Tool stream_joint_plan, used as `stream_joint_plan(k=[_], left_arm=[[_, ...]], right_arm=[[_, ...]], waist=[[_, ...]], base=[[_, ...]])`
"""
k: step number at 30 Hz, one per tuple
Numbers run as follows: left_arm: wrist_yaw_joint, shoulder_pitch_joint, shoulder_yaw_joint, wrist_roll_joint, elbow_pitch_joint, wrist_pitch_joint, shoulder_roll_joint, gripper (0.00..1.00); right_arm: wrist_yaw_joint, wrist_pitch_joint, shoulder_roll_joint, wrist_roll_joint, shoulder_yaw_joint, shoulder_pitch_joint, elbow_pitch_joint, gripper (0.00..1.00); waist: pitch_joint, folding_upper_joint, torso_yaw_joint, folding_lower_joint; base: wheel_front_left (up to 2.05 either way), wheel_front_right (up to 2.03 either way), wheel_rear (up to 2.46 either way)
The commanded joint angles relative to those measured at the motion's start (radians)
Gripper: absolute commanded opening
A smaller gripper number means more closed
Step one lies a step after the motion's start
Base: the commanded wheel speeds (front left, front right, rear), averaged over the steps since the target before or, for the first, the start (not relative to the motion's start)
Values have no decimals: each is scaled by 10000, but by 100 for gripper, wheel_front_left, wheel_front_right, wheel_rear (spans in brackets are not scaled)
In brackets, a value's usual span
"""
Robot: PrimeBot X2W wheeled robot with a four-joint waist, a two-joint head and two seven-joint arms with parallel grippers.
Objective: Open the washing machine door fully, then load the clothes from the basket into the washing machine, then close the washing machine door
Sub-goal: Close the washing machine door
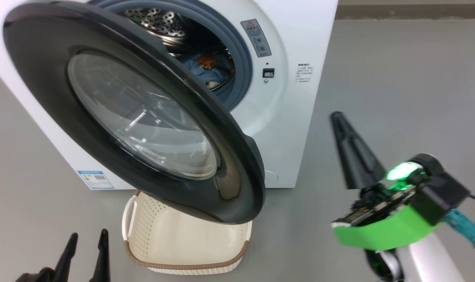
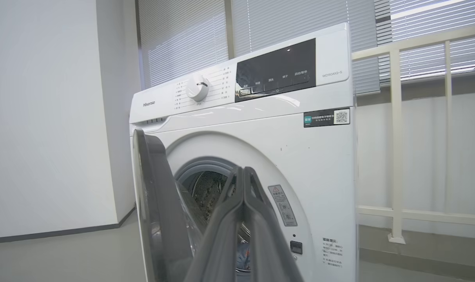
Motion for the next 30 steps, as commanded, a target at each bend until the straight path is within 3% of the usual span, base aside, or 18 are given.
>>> stream_joint_plan(k=[1,7,16,21,30], left_arm=[[-27,-89,297,158,-300,-64,81,100],[-27,33,208,171,-394,-64,-49,100],[-27,-146,130,72,-403,-64,-105,100],[-27,-275,45,39,-378,-64,-151,100],[-27,-563,-78,-34,-348,-65,-207,100]], right_arm=[[16,-46,82,69,525,-305,-367,0],[16,-46,178,417,2152,-351,-278,0],[16,-46,44,913,3834,-337,1147,0],[16,-46,-35,1027,4097,-368,1991,0],[16,-46,-95,1016,3657,-613,3066,0]], waist=[[-89,0,138,0],[-39,0,372,0],[279,0,710,0],[525,0,844,0],[919,0,998,0]], base=[[0,0,0],[0,0,0],[0,0,0],[0,0,0],[0,0,0]])
